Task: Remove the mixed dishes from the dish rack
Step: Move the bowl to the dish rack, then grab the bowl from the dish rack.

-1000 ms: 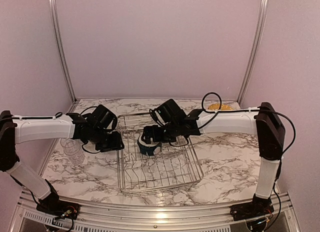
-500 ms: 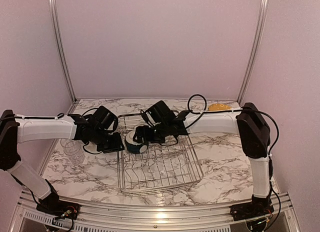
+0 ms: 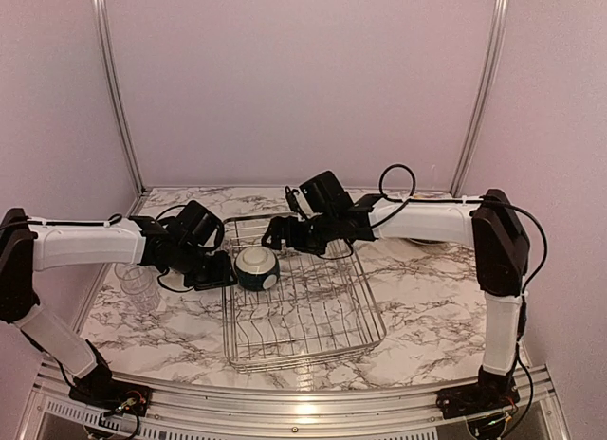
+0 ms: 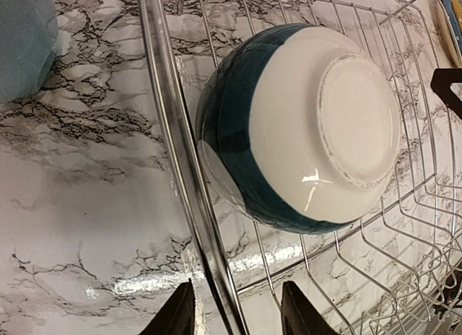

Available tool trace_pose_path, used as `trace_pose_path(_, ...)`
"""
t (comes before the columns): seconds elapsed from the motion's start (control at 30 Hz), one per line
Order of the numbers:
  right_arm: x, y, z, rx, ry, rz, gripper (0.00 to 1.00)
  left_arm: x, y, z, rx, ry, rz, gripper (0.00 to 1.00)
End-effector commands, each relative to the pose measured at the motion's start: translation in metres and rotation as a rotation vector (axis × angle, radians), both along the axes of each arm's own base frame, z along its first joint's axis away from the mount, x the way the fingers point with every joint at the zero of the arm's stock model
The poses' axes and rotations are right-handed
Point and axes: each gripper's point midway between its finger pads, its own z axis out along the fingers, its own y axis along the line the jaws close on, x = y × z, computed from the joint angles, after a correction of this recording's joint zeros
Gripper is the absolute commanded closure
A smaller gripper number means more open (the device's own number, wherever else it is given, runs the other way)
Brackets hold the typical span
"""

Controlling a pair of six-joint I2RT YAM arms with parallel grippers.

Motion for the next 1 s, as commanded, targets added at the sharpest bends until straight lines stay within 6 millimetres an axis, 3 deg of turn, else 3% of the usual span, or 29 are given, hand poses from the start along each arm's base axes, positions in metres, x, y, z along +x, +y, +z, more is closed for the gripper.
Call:
trace_pose_path(0.0,-0.005,-0.009,0.027,0.010,-0.018,0.008,0.02,0.006,0.000,0.014,-0.014,-0.051,0.012,0.54)
trace_pose_path(0.1,-0.004,-0.015,0.024,-0.004,0.001,0.004,0.02,0.009,-0.001,0.027,-0.046,-0.090,0.028,0.48)
trace_pose_path(0.27,-0.001,-0.024,0.019,0.039,0.086,-0.024,0.02,0.011,-0.002,0.032,-0.111,-0.125,0.068,0.47)
trace_pose_path(0.57,0.012,-0.028,-0.008,0.078,0.241,-0.162,0.02,0.015,-0.005,0.034,-0.153,-0.143,0.094,0.60)
trace_pose_path(0.8,-0.006,0.004,-0.007,0.223,0.328,-0.055,0.02,0.017,0.000,0.027,-0.108,-0.139,0.107,0.68)
trace_pose_path(0.97,-0.012,0.015,-0.012,0.260,0.349,-0.034,0.02,0.019,-0.003,0.023,-0.114,-0.131,0.112,0.72)
